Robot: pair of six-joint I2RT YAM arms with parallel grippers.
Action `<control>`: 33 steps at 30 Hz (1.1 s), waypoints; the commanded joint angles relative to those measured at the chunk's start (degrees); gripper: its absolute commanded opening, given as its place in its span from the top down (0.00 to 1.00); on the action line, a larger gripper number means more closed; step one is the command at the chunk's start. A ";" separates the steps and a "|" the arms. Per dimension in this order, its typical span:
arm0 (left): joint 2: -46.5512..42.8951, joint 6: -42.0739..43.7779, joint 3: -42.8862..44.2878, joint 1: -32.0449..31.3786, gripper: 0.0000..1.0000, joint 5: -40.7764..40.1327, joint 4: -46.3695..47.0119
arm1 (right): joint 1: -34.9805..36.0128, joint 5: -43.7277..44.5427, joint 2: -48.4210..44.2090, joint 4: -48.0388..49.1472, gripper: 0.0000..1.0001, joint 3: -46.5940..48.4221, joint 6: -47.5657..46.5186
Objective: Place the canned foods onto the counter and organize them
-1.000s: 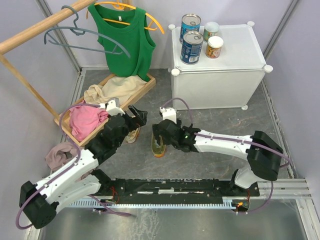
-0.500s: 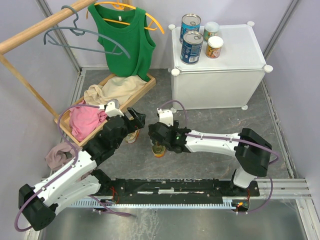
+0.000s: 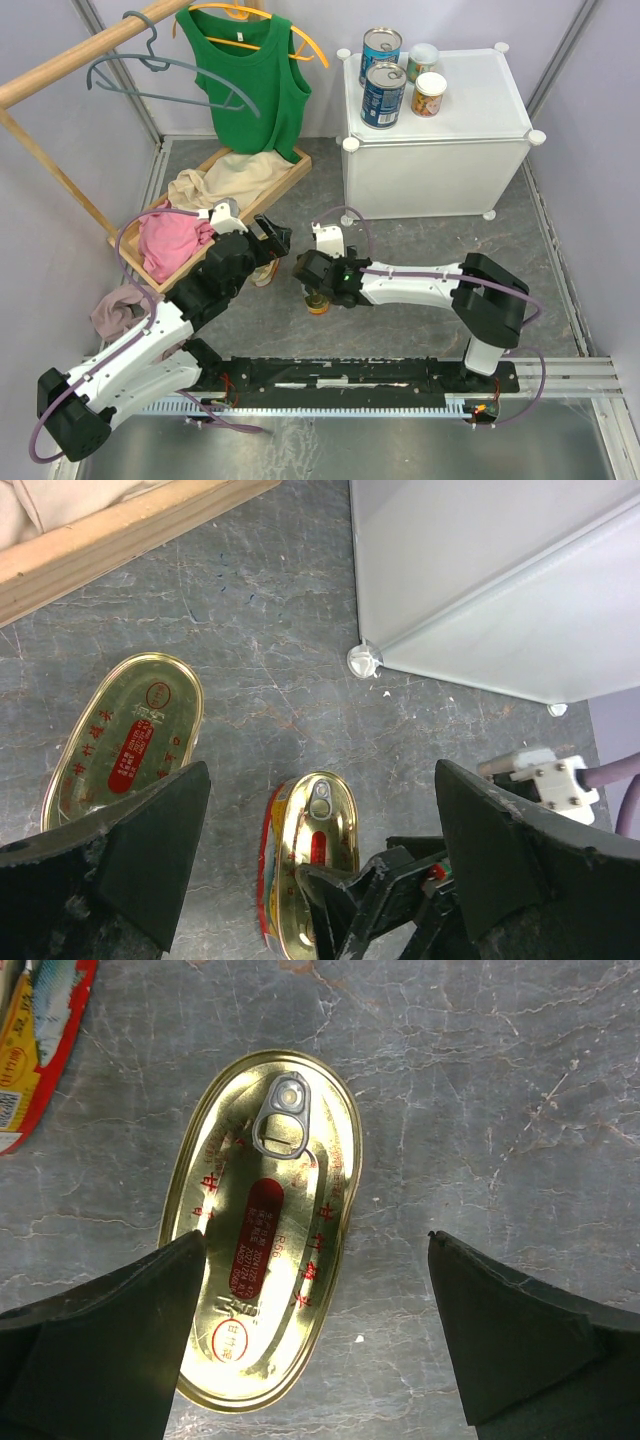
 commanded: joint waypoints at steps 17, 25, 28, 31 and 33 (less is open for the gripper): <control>-3.03 2.74 0.03 0.28 0.01 -2.22 2.90 | 0.49 1.99 5.05 -0.92 0.00 2.81 0.88; -3.63 4.18 -0.19 0.28 0.01 -2.40 2.98 | 0.45 2.97 4.16 -1.07 0.00 1.71 1.08; -3.87 4.28 -0.37 0.31 0.01 -2.63 3.01 | 0.69 2.41 4.68 -1.13 0.00 2.02 1.09; -3.92 4.33 -0.28 0.26 0.01 -2.40 2.92 | 1.28 3.14 4.16 -1.38 0.00 2.58 1.06; -4.01 4.50 -0.08 0.26 0.01 -2.35 2.84 | 1.47 3.73 3.14 -1.04 0.00 2.38 0.72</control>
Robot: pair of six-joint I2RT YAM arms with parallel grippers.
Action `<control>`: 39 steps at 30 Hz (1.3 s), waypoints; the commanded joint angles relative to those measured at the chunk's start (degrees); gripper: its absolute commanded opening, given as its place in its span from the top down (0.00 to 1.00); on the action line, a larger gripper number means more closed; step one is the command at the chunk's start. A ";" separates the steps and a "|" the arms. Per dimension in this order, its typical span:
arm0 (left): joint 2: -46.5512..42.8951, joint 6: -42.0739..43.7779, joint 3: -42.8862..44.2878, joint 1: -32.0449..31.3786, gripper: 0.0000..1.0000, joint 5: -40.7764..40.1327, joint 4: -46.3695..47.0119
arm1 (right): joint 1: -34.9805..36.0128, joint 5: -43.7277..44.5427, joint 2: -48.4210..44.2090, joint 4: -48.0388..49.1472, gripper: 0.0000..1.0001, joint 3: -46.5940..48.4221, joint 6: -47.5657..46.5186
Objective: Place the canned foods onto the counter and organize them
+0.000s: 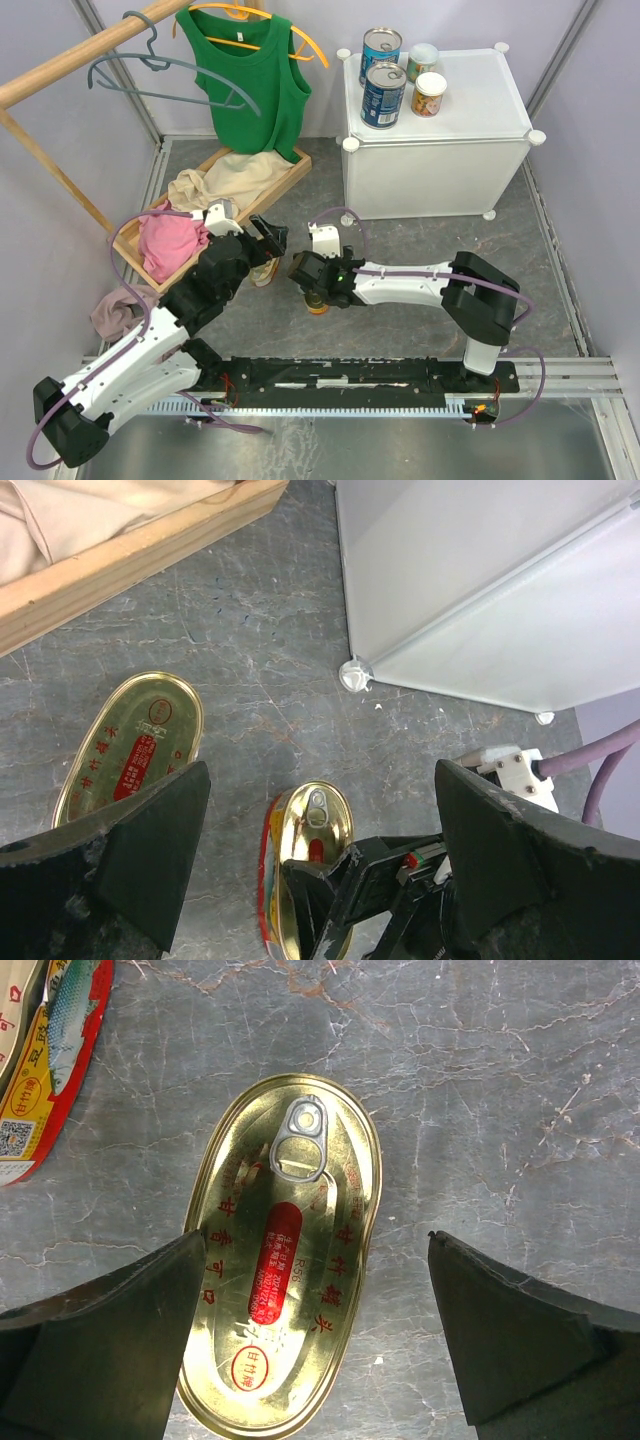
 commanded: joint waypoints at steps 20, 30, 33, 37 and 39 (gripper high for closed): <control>-1.74 2.27 -0.50 0.28 0.01 -1.65 3.20 | 3.39 3.71 -3.71 -4.11 0.00 2.34 -0.74; -1.94 2.56 -0.02 0.28 0.01 -1.75 2.85 | 3.50 1.65 -3.27 -0.89 0.00 3.30 -0.41; -1.97 2.90 0.47 0.24 0.01 -1.89 2.50 | 3.49 1.23 -2.51 -0.48 0.00 3.95 -0.09; -2.05 3.19 0.96 0.26 0.01 -2.04 2.12 | 3.46 0.80 -0.76 -1.08 0.00 5.55 0.52; -2.23 3.28 1.05 0.28 0.01 -2.08 1.97 | 3.46 0.62 -0.02 -1.49 0.00 5.93 0.87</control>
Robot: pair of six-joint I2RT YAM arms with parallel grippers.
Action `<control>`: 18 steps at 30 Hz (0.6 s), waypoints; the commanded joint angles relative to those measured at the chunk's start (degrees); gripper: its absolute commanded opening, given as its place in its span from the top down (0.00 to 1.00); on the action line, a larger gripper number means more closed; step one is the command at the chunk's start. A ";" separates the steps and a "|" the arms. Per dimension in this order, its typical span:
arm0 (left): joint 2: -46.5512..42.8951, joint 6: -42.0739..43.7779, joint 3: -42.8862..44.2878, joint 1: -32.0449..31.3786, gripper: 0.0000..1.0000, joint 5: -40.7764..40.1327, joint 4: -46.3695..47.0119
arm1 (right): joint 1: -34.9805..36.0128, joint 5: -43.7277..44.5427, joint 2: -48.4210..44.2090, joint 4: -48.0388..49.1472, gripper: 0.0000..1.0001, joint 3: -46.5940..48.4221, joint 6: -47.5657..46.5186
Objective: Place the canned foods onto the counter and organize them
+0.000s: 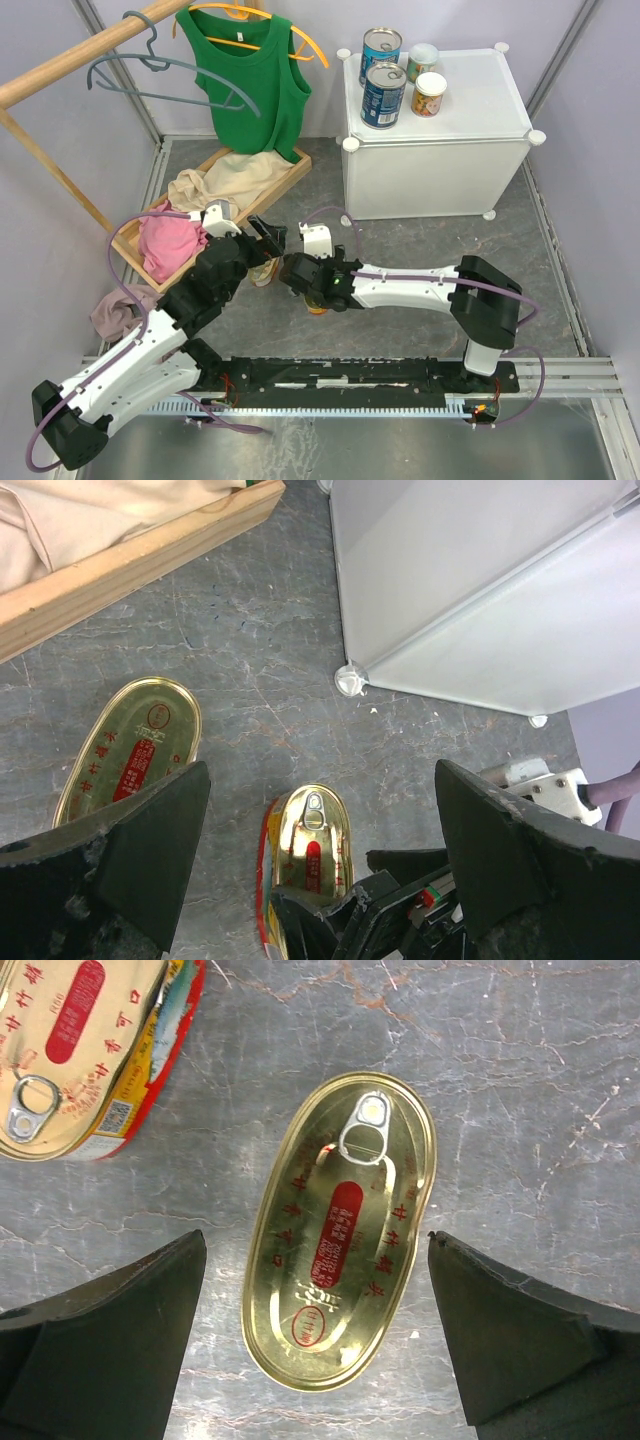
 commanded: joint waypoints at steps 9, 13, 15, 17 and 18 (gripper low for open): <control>-1.24 2.89 0.84 0.28 0.01 -2.22 1.83 | 0.40 1.17 2.79 -0.89 0.00 2.43 2.76; -1.15 2.64 0.28 0.26 0.01 -2.11 2.33 | 0.39 1.56 3.34 -1.53 0.00 2.15 3.26; -1.15 2.47 -0.09 0.28 0.01 -1.96 2.64 | 0.39 1.57 3.55 -1.68 0.00 1.71 3.44; -1.02 2.46 -0.09 0.28 0.01 -1.95 2.69 | 0.40 1.76 3.71 -1.84 0.00 1.44 3.60; -0.96 2.53 0.05 0.26 0.01 -1.97 2.67 | 0.40 1.91 3.80 -1.87 0.00 1.25 3.58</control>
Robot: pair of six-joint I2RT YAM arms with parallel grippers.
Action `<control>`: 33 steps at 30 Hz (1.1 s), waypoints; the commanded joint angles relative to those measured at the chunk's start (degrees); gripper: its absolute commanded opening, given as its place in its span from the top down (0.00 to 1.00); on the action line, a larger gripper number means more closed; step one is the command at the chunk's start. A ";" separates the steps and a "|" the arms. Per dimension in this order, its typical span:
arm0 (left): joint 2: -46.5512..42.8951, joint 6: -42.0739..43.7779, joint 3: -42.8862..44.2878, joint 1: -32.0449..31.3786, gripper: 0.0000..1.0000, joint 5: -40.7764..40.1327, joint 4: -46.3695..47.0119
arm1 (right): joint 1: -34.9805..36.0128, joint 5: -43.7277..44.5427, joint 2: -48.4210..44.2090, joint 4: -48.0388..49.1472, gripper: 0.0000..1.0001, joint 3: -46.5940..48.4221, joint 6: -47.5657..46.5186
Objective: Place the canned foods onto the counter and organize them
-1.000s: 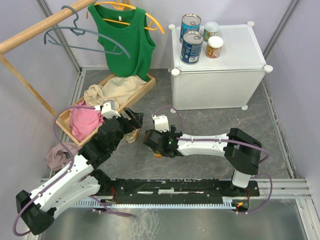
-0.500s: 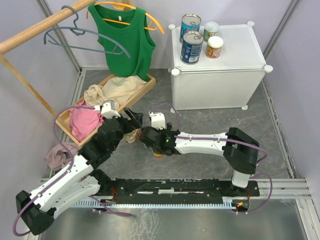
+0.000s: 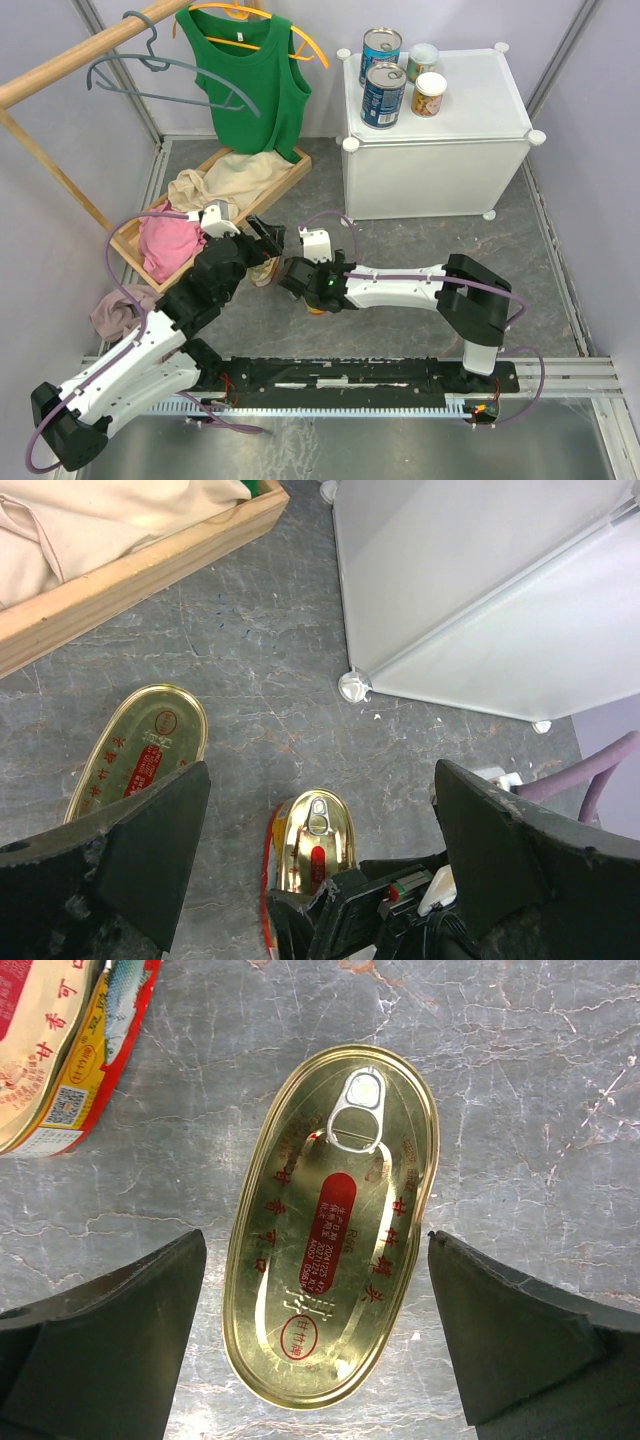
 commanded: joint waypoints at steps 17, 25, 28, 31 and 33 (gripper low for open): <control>0.14 1.73 0.46 0.29 0.01 -1.13 2.40 | -0.04 2.85 3.58 2.11 0.02 -1.65 0.12; 0.28 1.69 0.21 0.32 0.01 -1.13 2.53 | -0.20 3.75 3.06 4.12 0.17 -3.84 -2.82; 0.11 1.64 0.12 0.27 0.01 -1.32 2.67 | -0.44 3.14 2.52 4.79 0.35 -4.57 -3.53; -0.14 1.56 0.11 0.29 0.01 -1.40 2.80 | -0.45 3.19 1.92 4.94 0.55 -5.07 -4.11; -0.39 1.41 0.04 0.27 0.01 -1.38 2.82 | -0.48 3.76 1.25 4.85 0.61 -5.49 -4.45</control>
